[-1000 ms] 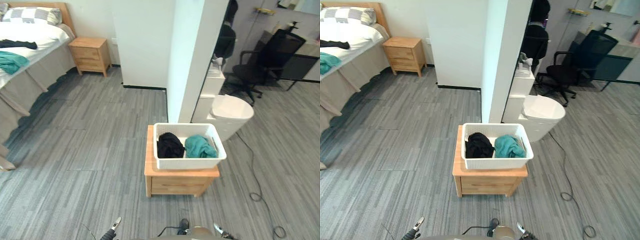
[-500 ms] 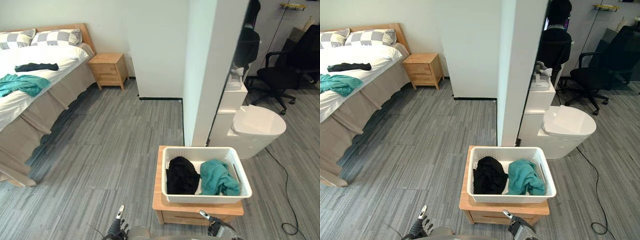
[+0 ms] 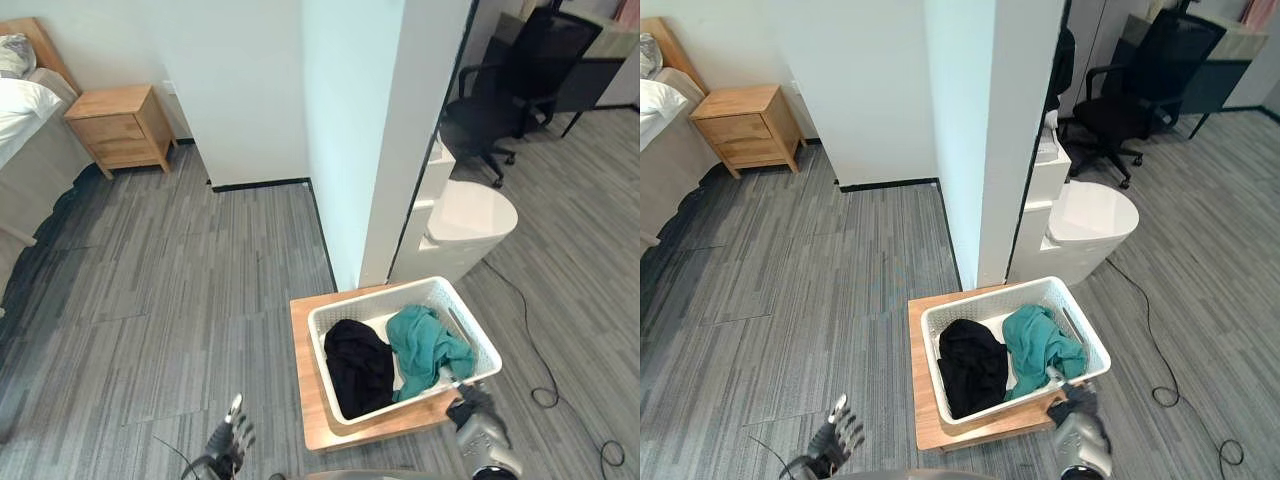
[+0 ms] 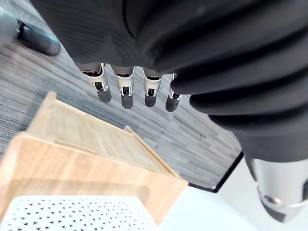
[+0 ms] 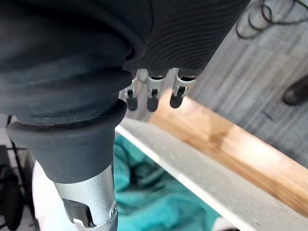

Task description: Pick up the laundry basket with both hands and put the clothes into the washing machine.

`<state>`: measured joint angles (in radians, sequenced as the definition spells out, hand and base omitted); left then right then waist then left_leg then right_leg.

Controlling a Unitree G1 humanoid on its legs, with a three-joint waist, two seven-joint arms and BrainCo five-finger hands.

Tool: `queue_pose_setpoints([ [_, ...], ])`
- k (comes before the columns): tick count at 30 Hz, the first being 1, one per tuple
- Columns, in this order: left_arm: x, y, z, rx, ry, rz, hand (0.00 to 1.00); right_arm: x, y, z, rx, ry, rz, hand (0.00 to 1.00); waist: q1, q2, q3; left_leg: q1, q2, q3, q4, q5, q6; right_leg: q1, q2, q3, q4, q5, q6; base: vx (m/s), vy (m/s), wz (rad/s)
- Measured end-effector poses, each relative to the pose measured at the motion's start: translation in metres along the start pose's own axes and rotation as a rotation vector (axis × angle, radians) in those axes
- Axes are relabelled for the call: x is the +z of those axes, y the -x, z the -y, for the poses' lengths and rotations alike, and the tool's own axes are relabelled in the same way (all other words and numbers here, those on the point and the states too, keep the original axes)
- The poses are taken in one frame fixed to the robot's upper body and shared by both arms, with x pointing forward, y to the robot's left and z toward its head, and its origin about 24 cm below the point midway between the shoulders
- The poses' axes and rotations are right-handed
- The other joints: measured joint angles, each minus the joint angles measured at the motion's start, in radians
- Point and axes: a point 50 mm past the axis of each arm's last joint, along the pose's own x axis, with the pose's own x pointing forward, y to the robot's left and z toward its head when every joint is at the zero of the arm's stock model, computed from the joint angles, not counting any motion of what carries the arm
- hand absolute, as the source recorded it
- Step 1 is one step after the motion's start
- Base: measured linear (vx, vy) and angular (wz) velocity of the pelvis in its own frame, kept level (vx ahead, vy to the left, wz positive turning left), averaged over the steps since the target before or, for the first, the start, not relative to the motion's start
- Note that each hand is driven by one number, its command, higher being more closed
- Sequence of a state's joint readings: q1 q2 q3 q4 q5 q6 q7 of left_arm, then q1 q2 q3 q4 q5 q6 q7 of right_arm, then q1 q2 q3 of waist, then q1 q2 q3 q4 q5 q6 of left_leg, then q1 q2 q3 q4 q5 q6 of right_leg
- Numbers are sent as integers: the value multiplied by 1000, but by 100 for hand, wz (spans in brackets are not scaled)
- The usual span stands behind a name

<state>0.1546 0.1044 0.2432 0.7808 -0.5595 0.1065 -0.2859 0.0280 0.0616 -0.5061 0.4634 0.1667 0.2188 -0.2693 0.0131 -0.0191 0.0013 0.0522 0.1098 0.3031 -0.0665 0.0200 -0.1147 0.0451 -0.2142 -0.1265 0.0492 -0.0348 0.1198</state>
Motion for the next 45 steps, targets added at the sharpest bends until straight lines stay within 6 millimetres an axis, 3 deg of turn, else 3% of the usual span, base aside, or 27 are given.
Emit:
queue_pose_setpoints([
  [4, 2, 2, 7, -47, 37, -13, 0, 13, 4, 9, -81, -11, 27, 0, 0, 3, 2, 13, 21, 4, -7, 7, -11, 6, 19, -4, 2, 0, 0, 38, -76, -6],
  [14, 11, 2, 21, -79, 26, -21, 0, 42, 11, 8, -106, -12, 97, 0, 3, 14, 36, 1, 28, 29, -27, 14, -17, -28, 30, 40, -6, -6, 8, -52, -34, -8],
  [16, 11, -2, 29, -89, 4, -33, 0, 53, 9, 5, -107, 14, 121, 0, 2, 18, 46, -14, 30, 28, -28, 26, -19, -46, 32, 47, -2, -6, 8, -79, -30, -5],
  [20, 15, -15, 53, -154, -44, -58, 0, 98, 4, -1, -70, 111, 266, 0, -2, 24, 70, -46, 33, 24, -27, 49, -15, -84, 36, 53, 11, -3, 11, -61, -20, 1],
  [22, 19, -26, 67, -174, -71, -76, 0, 128, 3, -17, -22, 170, 350, 0, -7, 25, 101, -51, 33, 15, -27, 58, -15, -90, 36, 52, 20, -3, 11, -50, -10, 5],
  [26, 27, -38, 92, -194, -160, -86, 0, 160, 8, -58, 76, 223, 435, 0, -29, 31, 143, -78, 31, 2, -27, 72, -6, -121, 35, 50, 37, -2, 10, -43, -2, 5],
  [32, 53, -48, 131, -234, -230, -24, 0, 190, 26, -110, 169, 322, 553, 0, -44, 49, 212, -99, 29, 3, -26, 88, -1, -158, 35, 69, 53, 1, 6, -23, 3, -6],
  [40, 82, -56, 173, -275, -273, 55, 0, 222, 39, -145, 256, 490, 661, 0, -62, 66, 315, -116, 29, 9, -1, 88, -1, -192, 33, 100, 78, 1, 6, -18, 3, -9],
  [45, 93, -56, 190, -297, -312, 87, 0, 243, 45, -156, 281, 605, 737, 0, -83, 97, 363, -137, 29, 4, 14, 88, -1, -214, 32, 107, 93, 1, 6, -5, 1, -1],
])
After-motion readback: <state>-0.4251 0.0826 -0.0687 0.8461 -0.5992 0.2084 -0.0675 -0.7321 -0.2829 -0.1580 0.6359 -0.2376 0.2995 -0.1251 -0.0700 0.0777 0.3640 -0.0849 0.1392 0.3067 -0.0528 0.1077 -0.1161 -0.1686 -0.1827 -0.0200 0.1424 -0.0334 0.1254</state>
